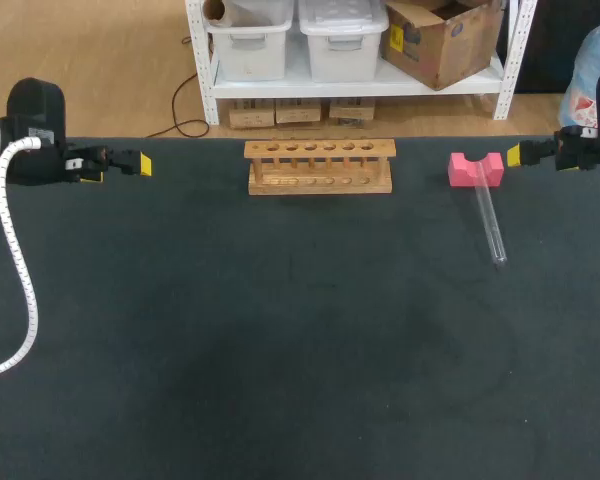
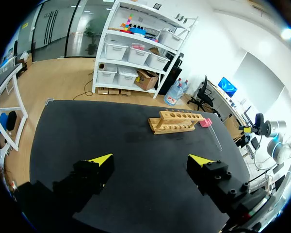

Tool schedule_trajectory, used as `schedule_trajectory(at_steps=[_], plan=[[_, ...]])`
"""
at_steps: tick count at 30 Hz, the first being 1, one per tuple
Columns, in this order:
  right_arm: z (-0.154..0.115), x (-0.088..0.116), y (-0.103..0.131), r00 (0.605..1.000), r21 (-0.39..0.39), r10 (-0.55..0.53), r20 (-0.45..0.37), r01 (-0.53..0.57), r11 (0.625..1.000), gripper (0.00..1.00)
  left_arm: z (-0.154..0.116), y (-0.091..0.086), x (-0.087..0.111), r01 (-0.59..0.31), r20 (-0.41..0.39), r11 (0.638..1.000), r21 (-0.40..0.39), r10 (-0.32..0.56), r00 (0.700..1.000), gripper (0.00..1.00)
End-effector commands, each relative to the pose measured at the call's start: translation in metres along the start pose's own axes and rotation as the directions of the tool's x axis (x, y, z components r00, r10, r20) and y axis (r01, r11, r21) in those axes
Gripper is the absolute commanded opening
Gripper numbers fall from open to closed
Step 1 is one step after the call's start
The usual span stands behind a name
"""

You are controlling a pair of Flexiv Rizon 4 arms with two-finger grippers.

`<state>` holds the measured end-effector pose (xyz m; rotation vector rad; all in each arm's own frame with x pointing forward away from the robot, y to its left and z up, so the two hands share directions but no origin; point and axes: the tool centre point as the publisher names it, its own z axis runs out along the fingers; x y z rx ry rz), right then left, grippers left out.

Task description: Grasp the test tube, adjust it, and insert it.

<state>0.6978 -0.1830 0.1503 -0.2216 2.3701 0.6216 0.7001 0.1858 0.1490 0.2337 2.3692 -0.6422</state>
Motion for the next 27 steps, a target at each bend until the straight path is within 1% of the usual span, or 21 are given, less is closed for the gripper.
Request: schedule_trajectory(at_steps=[1,26,27], plan=[[0.0003,0.0003,-0.0003,1.0,0.001,-0.001,0.001,0.001,1.0,1.0,-0.0002,-0.0016,-0.001,0.002,-0.006,1.0,-0.008,-0.002,1.0,1.0],[0.0003,0.0003,-0.0003,1.0,0.001,-0.001,0.001,0.001,1.0,1.0,-0.0002,-0.0016,-0.001,0.002,-0.006,1.0,-0.008,-0.002,1.0,1.0],[0.0003,0.0003,-0.0003,1.0,0.001,-0.001,0.001,0.001,1.0,1.0,-0.0011,-0.0004,-0.004,-0.026,0.002,1.0,0.006,0.026,1.0,1.0]])
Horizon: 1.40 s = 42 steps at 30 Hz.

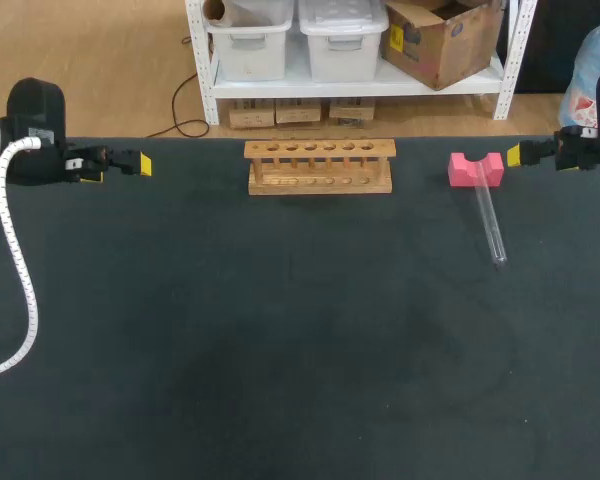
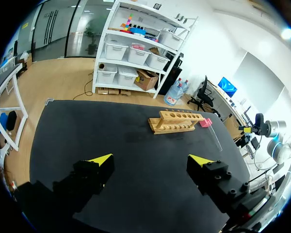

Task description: Grasp the test tube, adjust it, and insert it.

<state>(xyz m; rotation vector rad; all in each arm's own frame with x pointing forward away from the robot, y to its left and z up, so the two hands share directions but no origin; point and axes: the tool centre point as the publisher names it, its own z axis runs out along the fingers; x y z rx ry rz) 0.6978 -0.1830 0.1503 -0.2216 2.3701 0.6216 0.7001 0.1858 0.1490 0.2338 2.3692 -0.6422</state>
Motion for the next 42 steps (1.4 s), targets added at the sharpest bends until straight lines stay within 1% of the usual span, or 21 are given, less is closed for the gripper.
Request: schedule_trajectory(at_steps=[1,4,5,8,10,12,13,15,16,18,19,21,25,26,28,30,31,34,35,39,42], plan=[[0.0,0.0,0.0,1.0,0.001,-0.001,0.001,0.001,1.0,1.0,-0.001,0.002,-0.008,-0.055,0.005,0.998,0.016,0.055,0.998,1.0],[0.0,0.0,0.0,1.0,0.001,-0.001,0.001,0.001,1.0,1.0,-0.008,0.015,-0.019,-0.152,0.039,0.986,0.072,0.15,0.988,1.0],[0.0,0.0,0.0,1.0,0.001,-0.001,0.001,0.001,1.0,1.0,-0.01,0.018,-0.022,-0.181,0.043,0.98,0.076,0.179,0.983,1.0],[0.0,0.0,0.0,1.0,0.001,-0.001,0.001,0.001,1.0,1.0,-0.017,0.027,-0.032,-0.309,0.056,0.944,0.115,0.305,0.951,1.0],[0.0,0.0,0.0,1.0,0.001,-0.001,0.001,0.001,1.0,1.0,-0.017,0.03,-0.037,-0.402,0.065,0.907,0.13,0.396,0.916,1.0],[0.0,0.0,0.0,1.0,0.001,-0.001,0.001,0.001,1.0,1.0,-0.015,0.032,-0.041,-0.469,0.07,0.87,0.156,0.463,0.883,1.0],[0.0,0.0,0.0,1.0,0.001,-0.001,0.001,0.001,1.0,1.0,-0.014,0.032,-0.042,-0.511,0.094,0.842,0.172,0.502,0.86,1.0],[0.0,0.0,0.0,1.0,0.001,-0.001,0.001,0.001,1.0,1.0,-0.012,0.033,-0.045,-0.572,0.117,0.799,0.188,0.56,0.821,1.0],[0.0,0.0,0.0,1.0,0.001,-0.001,0.001,0.001,1.0,1.0,-0.01,0.034,-0.046,-0.608,0.142,0.77,0.194,0.591,0.794,1.0],[0.0,0.0,0.0,1.0,0.001,-0.001,0.001,0.001,1.0,1.0,-0.006,0.035,-0.047,-0.651,0.18,0.732,0.202,0.625,0.759,1.0],[0.0,0.0,0.0,1.0,0.001,-0.001,0.001,0.001,1.0,1.0,-0.003,0.036,-0.047,-0.676,0.211,0.705,0.214,0.642,0.737,1.0],[0.0,0.0,0.0,1.0,0.001,-0.001,0.001,0.001,1.0,1.0,0.002,0.039,-0.048,-0.71,0.259,0.667,0.226,0.662,0.704,1.0],[0.0,0.0,0.0,1.0,0.001,-0.001,0.001,0.001,1.0,1.0,0.015,0.046,-0.052,-0.754,0.33,0.602,0.265,0.678,0.657,1.0],[0.0,0.0,0.0,1.0,0.001,-0.001,0.001,0.001,1.0,1.0,0.019,0.048,-0.053,-0.769,0.353,0.581,0.266,0.684,0.639,1.0],[0.0,0.0,0.0,1.0,0.001,-0.001,0.001,0.001,1.0,1.0,0.027,0.051,-0.056,-0.784,0.382,0.557,0.274,0.685,0.62,1.0],[0.0,0.0,0.0,1.0,0.001,-0.001,0.001,0.001,1.0,1.0,0.036,0.054,-0.06,-0.788,0.405,0.551,0.276,0.677,0.615,1.0],[0.0,0.0,0.0,1.0,0.001,-0.001,0.001,0.001,1.0,1.0,0.04,0.055,-0.061,-0.795,0.414,0.544,0.268,0.681,0.605,1.0],[0.0,0.0,0.0,1.0,0.001,-0.001,0.001,0.001,1.0,1.0,0.051,0.057,-0.067,-0.802,0.437,0.538,0.259,0.675,0.595,1.0],[0.0,0.0,0.0,1.0,0.001,-0.001,0.001,0.001,1.0,1.0,0.054,0.057,-0.068,-0.805,0.443,0.537,0.251,0.676,0.589,1.0],[0.0,0.0,0.0,1.0,0.001,-0.001,0.001,0.001,1.0,1.0,0.062,0.055,-0.073,-0.823,0.464,0.514,0.242,0.684,0.563,1.0],[0.0,0.0,0.0,1.0,0.001,-0.001,0.001,0.001,1.0,1.0,0.068,0.055,-0.075,-0.829,0.474,0.502,0.245,0.684,0.554,1.0]])
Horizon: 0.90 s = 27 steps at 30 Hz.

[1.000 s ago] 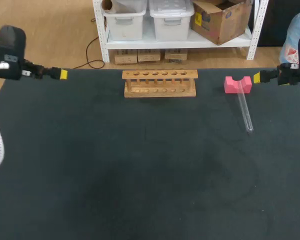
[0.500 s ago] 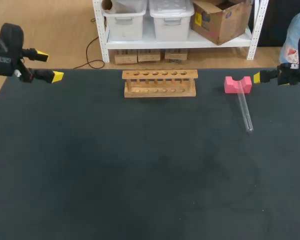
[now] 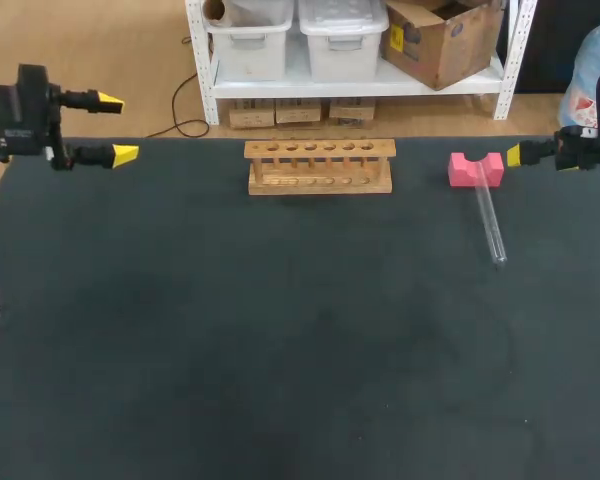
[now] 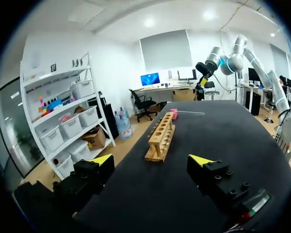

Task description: Grasp the test tube, adjust it, and insert it.

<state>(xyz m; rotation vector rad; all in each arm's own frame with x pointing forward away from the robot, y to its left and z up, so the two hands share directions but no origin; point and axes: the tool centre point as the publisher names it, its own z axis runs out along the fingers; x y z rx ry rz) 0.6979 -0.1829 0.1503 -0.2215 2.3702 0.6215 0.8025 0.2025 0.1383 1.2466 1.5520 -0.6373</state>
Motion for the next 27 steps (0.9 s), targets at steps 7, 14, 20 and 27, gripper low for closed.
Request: schedule_trajectory(at_steps=[7,14,20,27], plan=[[0.0,0.0,0.0,1.0,0.001,-0.001,0.001,0.001,1.0,1.0,0.027,0.01,0.009,0.007,0.071,0.997,0.081,-0.013,0.997,1.0],[0.0,0.0,0.0,1.0,0.001,-0.001,0.001,0.001,1.0,1.0,0.043,0.01,0.008,-0.001,0.093,0.992,0.13,-0.011,0.996,1.0],[0.0,0.0,0.0,1.0,0.001,-0.001,0.001,0.001,1.0,1.0,0.058,0.014,0.008,0.002,0.102,0.989,0.148,-0.017,0.995,1.0],[0.0,0.0,0.0,1.0,0.001,-0.001,0.001,0.001,1.0,1.0,0.072,0.013,0.011,0.025,0.106,0.985,0.168,-0.043,0.993,1.0]])
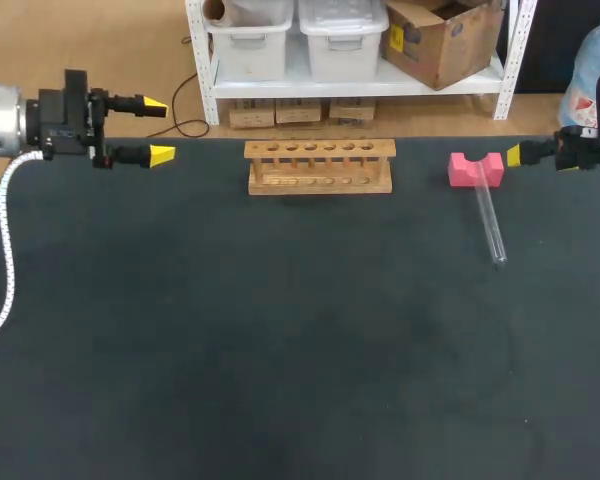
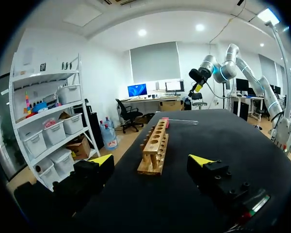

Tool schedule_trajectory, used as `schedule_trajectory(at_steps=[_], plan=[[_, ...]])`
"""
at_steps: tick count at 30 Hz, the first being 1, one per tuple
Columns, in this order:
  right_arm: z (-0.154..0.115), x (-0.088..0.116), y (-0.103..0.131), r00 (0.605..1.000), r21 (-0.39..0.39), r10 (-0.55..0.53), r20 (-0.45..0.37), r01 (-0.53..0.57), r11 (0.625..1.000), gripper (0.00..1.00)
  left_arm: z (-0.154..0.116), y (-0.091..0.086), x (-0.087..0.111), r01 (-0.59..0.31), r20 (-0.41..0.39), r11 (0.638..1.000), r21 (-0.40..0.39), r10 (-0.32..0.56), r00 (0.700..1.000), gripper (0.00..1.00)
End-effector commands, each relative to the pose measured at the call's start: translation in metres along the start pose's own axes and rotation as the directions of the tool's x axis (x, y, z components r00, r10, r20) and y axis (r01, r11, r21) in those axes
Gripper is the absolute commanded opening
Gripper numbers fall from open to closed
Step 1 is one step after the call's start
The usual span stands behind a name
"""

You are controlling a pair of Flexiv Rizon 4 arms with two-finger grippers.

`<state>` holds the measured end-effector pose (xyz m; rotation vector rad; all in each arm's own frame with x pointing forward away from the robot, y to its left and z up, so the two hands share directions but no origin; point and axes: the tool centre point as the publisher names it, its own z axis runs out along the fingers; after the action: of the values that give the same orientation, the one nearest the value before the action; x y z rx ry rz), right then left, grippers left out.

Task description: Grasp the test tube, adjust it, and insert it.

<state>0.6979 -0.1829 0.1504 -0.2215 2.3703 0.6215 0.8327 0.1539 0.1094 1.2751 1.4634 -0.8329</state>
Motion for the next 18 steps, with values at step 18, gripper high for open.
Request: schedule_trajectory(at_steps=[18], plan=[[0.0002,0.0004,-0.0003,1.0,0.001,-0.001,0.001,0.001,1.0,1.0,0.0078,0.0031,0.0007,0.027,-0.002,0.998,0.057,-0.027,1.0,1.0]])
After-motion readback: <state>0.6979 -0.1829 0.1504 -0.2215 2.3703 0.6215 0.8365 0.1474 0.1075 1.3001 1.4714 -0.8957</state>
